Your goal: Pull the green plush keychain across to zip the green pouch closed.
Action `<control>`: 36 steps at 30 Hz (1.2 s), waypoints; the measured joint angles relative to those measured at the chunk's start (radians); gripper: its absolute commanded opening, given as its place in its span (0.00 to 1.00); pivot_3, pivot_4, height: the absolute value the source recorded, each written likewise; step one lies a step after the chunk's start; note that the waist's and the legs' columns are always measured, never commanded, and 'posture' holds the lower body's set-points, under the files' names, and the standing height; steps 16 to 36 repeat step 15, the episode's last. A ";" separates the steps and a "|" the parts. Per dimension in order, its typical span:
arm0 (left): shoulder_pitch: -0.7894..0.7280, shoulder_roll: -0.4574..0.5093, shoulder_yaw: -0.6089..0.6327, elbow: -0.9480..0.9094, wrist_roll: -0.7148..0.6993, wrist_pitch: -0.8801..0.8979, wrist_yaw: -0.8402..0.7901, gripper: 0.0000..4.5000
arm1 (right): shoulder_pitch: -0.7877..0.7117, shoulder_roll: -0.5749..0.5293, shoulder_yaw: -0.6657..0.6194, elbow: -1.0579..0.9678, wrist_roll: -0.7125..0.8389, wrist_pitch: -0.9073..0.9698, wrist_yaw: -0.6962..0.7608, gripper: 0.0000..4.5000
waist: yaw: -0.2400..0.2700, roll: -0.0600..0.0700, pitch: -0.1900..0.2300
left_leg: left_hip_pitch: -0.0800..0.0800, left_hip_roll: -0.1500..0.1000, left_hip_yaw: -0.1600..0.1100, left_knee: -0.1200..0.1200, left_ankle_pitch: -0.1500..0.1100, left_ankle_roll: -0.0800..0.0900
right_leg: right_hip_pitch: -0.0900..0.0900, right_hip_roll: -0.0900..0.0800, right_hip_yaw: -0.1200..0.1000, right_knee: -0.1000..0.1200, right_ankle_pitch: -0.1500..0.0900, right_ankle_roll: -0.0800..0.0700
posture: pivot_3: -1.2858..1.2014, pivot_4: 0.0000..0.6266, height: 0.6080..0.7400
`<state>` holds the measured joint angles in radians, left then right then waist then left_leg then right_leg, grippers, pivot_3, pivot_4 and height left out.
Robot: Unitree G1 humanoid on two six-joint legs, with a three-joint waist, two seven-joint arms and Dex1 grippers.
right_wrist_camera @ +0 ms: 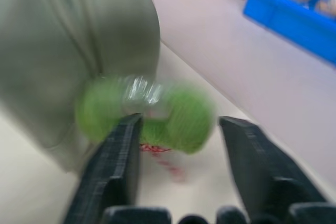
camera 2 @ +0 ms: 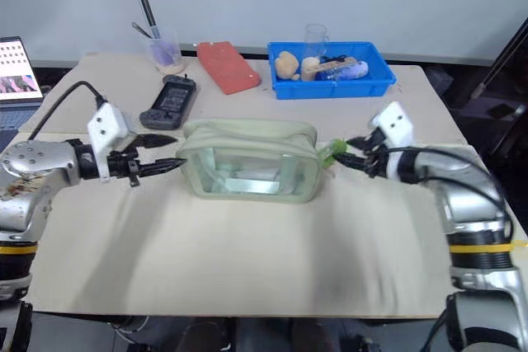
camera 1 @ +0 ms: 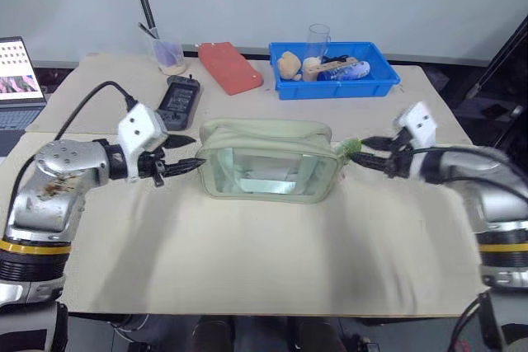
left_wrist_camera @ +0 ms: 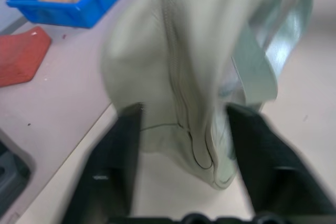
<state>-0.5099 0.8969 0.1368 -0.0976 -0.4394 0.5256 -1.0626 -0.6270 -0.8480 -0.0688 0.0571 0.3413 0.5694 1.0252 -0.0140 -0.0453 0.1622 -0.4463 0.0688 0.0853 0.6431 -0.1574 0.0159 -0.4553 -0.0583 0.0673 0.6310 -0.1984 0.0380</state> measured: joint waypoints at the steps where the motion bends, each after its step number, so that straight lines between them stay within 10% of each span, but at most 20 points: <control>1: -0.012 0.016 0.026 0.000 -0.037 0.037 -0.009 1.00 | -0.017 -0.026 -0.006 -0.012 0.025 0.019 0.029 0.93 | 0.000 0.000 0.000 | 0.000 0.000 0.000 0.000 0.000 0.000 | 0.000 0.000 0.000 0.000 0.000 0.000 | 0.52 0.24 1.00; 9: -0.097 0.171 0.184 0.054 -0.212 0.233 -0.087 1.00 | -0.142 -0.135 -0.072 -0.190 0.239 0.234 0.129 1.00 | -0.006 0.000 0.000 | 0.001 0.001 0.000 -0.002 0.000 0.000 | -0.001 0.000 0.000 0.001 -0.004 0.003 | 0.52 0.24 1.00; 36: -0.099 0.178 0.197 0.075 -0.230 0.251 -0.095 1.00 | -0.142 -0.129 -0.071 -0.269 0.310 0.291 0.099 1.00 | 0.003 0.000 0.000 | 0.001 0.000 0.001 -0.002 0.000 -0.001 | -0.001 -0.001 0.000 0.000 -0.003 0.001 | 0.52 0.24 1.00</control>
